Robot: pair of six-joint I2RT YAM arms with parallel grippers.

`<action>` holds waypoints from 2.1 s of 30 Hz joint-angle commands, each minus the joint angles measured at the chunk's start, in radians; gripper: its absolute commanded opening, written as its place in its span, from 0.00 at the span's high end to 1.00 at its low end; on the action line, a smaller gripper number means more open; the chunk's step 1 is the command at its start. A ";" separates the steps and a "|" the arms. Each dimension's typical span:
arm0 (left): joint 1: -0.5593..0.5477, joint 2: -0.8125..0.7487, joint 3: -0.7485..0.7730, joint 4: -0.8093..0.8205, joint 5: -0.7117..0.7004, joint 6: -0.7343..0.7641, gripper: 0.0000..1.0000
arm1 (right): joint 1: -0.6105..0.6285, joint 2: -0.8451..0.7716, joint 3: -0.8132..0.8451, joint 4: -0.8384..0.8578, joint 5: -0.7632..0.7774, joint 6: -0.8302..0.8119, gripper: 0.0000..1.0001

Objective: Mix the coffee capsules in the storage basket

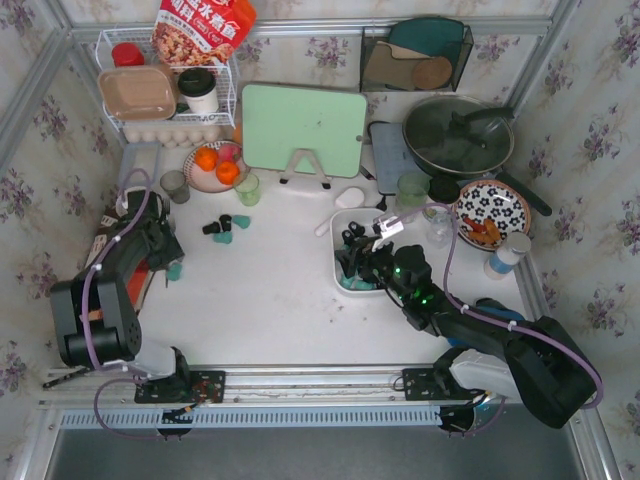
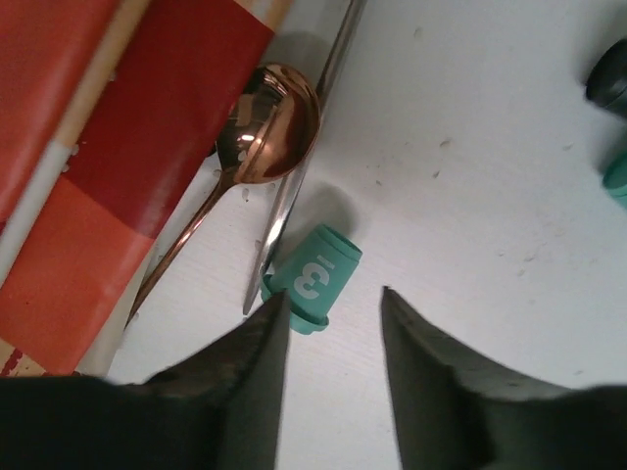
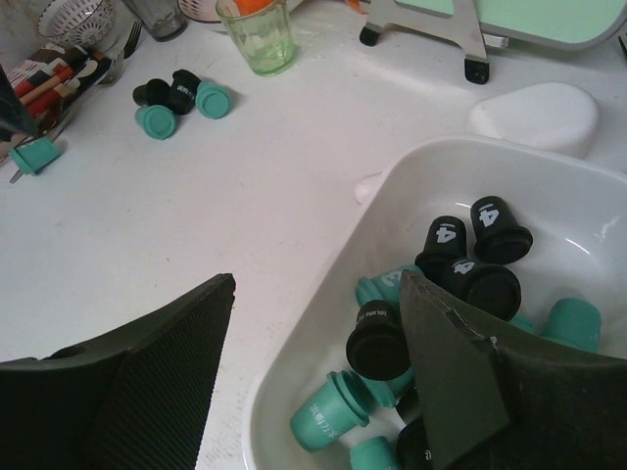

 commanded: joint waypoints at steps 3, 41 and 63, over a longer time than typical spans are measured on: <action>-0.001 0.088 0.006 -0.002 0.060 0.073 0.62 | 0.001 0.006 0.012 0.026 -0.020 0.015 0.26; -0.175 0.190 0.057 -0.089 0.110 0.021 0.65 | 0.002 0.069 0.034 0.010 -0.043 -0.015 0.27; -0.793 -0.136 -0.059 0.654 0.578 0.166 0.69 | 0.209 0.332 -0.275 1.127 -0.308 -0.658 0.08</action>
